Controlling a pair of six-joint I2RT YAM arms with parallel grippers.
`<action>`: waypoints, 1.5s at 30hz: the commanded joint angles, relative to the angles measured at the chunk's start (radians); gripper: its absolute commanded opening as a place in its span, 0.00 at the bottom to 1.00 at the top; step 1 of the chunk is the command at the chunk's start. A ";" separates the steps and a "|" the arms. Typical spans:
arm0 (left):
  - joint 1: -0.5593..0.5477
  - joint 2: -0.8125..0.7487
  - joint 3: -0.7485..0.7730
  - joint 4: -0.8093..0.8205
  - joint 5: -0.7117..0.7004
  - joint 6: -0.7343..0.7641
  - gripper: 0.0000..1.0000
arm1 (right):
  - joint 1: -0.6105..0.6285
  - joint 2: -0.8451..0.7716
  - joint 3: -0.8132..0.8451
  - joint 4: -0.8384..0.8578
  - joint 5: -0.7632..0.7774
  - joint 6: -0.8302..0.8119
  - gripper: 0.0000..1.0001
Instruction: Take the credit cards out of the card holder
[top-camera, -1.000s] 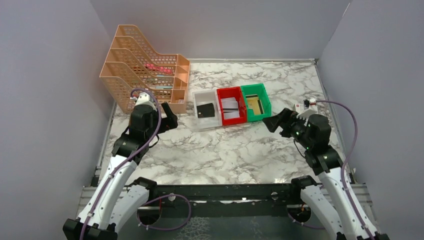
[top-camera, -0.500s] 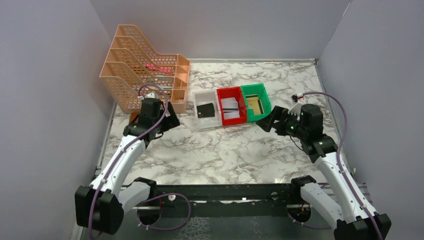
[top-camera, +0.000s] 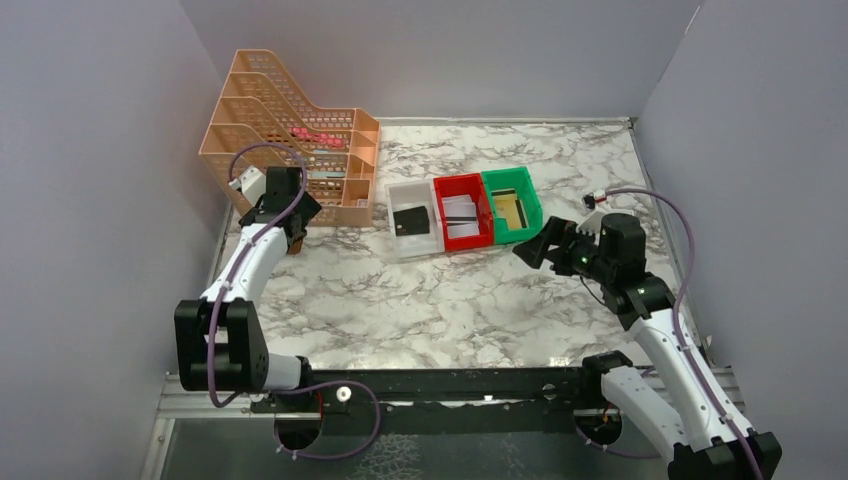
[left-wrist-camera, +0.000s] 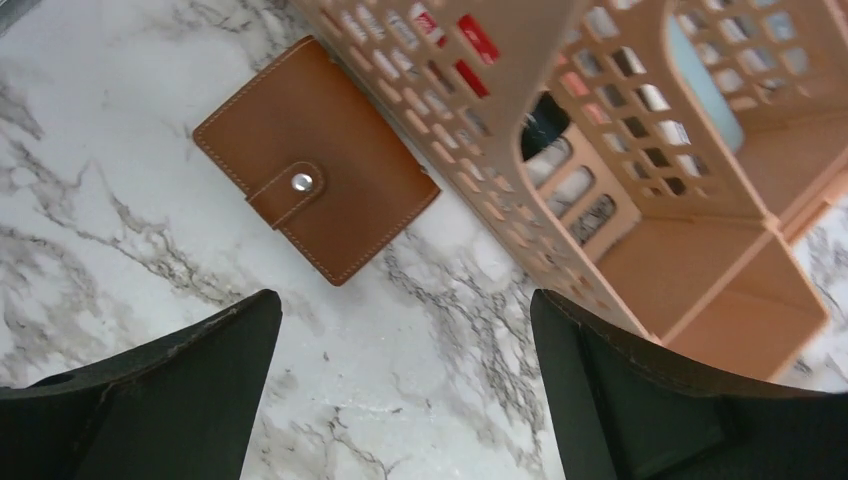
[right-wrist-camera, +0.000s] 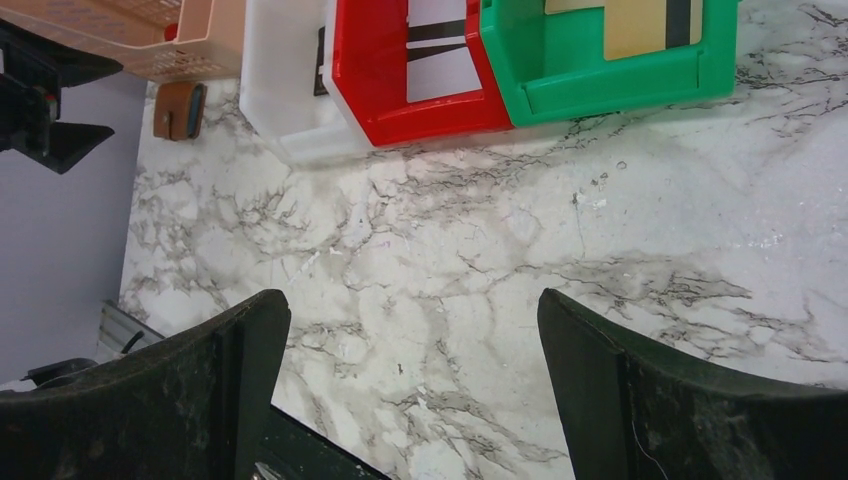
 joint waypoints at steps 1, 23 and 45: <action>0.038 0.053 -0.029 0.023 -0.155 -0.112 0.97 | 0.000 0.016 0.026 0.008 0.017 -0.020 0.99; 0.161 0.309 -0.081 0.174 -0.071 -0.116 0.80 | 0.000 0.133 0.008 0.080 -0.003 -0.028 0.99; -0.292 -0.279 -0.587 0.210 0.196 -0.201 0.56 | 0.001 0.076 0.015 0.049 0.024 0.018 0.99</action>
